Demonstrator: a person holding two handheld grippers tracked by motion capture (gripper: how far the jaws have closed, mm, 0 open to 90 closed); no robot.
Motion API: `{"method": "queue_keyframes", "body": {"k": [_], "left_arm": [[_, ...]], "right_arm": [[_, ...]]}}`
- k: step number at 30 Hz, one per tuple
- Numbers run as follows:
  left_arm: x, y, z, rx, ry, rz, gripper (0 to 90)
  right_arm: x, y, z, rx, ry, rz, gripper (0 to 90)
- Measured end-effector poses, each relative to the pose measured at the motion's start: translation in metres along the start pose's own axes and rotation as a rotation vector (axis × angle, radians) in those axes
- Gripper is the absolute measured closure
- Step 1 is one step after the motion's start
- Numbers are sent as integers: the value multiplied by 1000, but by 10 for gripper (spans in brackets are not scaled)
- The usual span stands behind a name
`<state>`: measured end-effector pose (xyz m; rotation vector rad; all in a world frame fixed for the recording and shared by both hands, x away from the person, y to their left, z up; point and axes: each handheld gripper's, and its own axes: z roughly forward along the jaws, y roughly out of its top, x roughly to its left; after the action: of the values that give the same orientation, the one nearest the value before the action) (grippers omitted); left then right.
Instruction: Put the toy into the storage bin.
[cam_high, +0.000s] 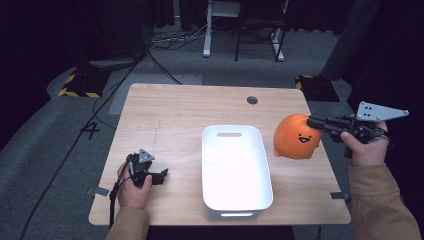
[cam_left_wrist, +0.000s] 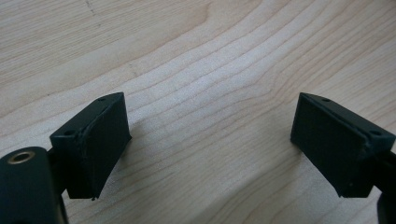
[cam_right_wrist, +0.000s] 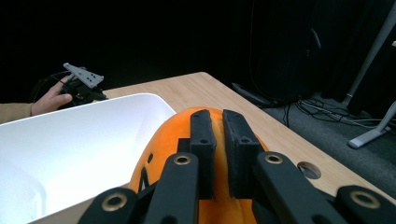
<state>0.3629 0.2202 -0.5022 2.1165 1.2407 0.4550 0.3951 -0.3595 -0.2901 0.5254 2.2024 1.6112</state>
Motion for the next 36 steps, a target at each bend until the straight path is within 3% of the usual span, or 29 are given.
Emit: {"method": "queue_keyframes", "body": {"k": [16,36], "left_arm": [[0,0,0,0,0,-1,120],[0,0,0,0,0,0,120]], "right_arm": [[12,37,8,-29,35,-54,835],[31,64,54,-50,84,-85,835]]}}
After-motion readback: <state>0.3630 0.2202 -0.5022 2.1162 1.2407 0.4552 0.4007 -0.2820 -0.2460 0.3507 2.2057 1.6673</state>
